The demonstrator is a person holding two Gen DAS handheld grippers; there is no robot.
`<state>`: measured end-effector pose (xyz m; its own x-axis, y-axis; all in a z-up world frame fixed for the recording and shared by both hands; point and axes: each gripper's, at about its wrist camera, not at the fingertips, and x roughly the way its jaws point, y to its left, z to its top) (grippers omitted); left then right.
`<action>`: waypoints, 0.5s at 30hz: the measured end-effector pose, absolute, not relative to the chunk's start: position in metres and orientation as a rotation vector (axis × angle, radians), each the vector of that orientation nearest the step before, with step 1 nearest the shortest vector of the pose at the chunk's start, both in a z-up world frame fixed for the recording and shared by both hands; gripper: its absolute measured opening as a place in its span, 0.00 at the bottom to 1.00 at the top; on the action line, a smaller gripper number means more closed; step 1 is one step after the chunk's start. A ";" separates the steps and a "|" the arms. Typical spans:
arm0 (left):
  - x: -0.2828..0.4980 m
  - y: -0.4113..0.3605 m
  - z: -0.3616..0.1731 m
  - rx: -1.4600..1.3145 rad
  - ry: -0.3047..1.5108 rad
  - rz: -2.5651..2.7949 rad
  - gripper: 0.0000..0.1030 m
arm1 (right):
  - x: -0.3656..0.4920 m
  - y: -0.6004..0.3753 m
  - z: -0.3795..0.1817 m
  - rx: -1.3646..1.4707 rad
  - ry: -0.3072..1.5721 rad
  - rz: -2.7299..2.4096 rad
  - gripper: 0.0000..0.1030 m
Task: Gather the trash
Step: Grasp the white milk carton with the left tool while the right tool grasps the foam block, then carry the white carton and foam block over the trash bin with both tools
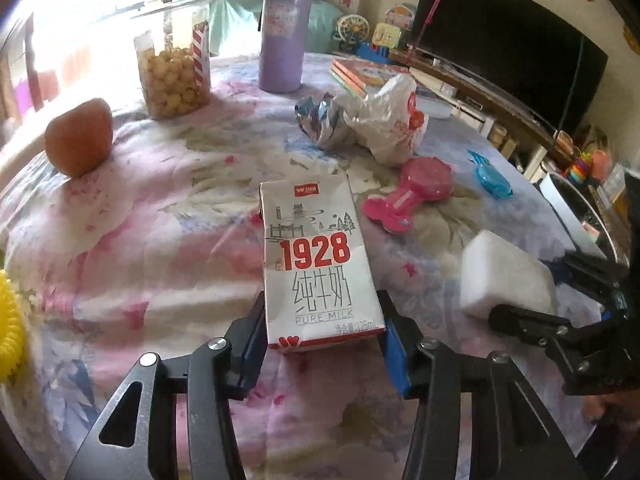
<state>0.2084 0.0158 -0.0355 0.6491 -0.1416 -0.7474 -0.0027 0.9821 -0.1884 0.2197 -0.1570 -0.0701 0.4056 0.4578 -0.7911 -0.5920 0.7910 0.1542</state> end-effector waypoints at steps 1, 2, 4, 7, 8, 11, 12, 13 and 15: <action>0.206 0.014 -0.034 -0.181 0.857 -0.089 0.47 | 0.217 -0.161 -0.069 -0.138 0.941 0.650 0.63; 0.208 0.014 -0.033 -0.184 0.854 -0.100 0.47 | 0.215 -0.167 -0.067 -0.103 0.935 0.635 0.63; 0.209 0.011 -0.031 -0.184 0.846 -0.123 0.47 | 0.209 -0.181 -0.061 -0.029 0.919 0.611 0.62; 0.205 -0.003 -0.025 -0.177 0.833 -0.172 0.47 | 0.201 -0.200 -0.054 0.042 0.897 0.563 0.62; 0.203 -0.009 -0.023 -0.176 0.831 -0.191 0.47 | 0.198 -0.207 -0.051 0.059 0.888 0.549 0.62; 0.201 -0.028 -0.019 -0.162 0.826 -0.249 0.47 | 0.188 -0.227 -0.045 0.101 0.872 0.501 0.62; 0.200 -0.035 -0.018 -0.155 0.825 -0.267 0.47 | 0.185 -0.236 -0.043 0.119 0.866 0.484 0.62; 0.199 -0.044 -0.016 -0.146 0.824 -0.290 0.47 | 0.184 -0.240 -0.043 0.127 0.864 0.472 0.62; 0.200 -0.056 -0.016 -0.137 0.825 -0.321 0.46 | 0.180 -0.254 -0.041 0.156 0.862 0.448 0.62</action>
<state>0.2002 -0.0556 -0.0163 0.6338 -0.3322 -0.6985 0.2269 0.9432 -0.2427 0.1800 -0.2541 -0.0413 0.5652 0.4416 -0.6968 -0.3173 0.8960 0.3105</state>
